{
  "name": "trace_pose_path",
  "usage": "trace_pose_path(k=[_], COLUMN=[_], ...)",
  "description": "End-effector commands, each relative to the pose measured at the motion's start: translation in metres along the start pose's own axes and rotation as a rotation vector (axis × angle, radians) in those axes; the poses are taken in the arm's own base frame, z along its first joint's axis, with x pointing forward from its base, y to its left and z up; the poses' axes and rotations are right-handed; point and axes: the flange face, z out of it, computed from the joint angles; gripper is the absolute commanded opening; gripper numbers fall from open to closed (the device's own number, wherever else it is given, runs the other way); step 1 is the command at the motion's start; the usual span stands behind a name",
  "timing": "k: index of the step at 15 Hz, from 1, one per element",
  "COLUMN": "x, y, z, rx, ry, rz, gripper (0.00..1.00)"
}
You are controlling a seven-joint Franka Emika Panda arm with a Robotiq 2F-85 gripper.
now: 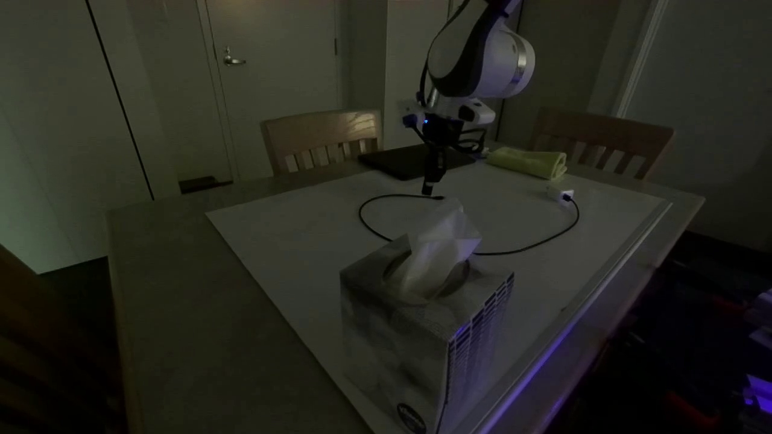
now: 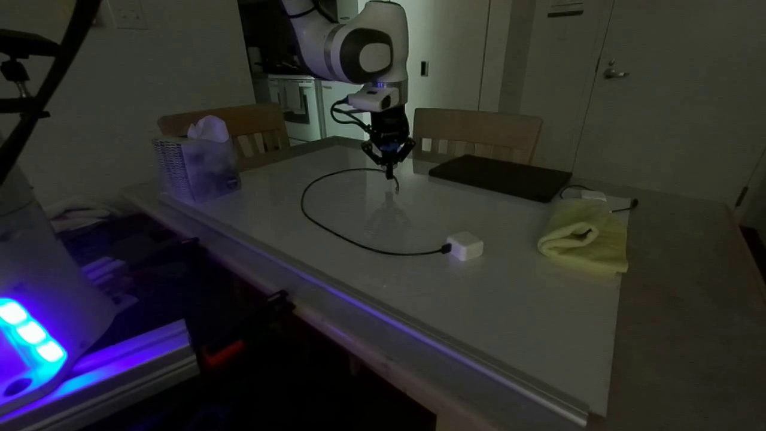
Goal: Straighten the cable
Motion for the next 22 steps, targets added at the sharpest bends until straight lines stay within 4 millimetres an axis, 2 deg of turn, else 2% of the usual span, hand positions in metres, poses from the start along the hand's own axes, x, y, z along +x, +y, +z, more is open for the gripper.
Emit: trace_pose_path(k=[1,7,9,13,14,17,22], x=[-0.003,0.0,-0.011,-0.052,-0.056,-0.051,-0.027], y=[0.0,-0.001,0.0,0.015,0.019,0.017,-0.007], z=[-0.003,0.0,-0.001,-0.007,-0.008,-0.009,-0.002], rx=[-0.002,0.001,-0.011,-0.041,-0.046,-0.014,0.07], ry=[-0.01,0.003,-0.031,-0.053,-0.037,0.058,0.184], rz=[-0.008,-0.001,-0.052,-0.262,-0.286,-0.324,-0.346], gripper=[0.01,0.0,0.0,0.0,0.19,0.4,0.74])
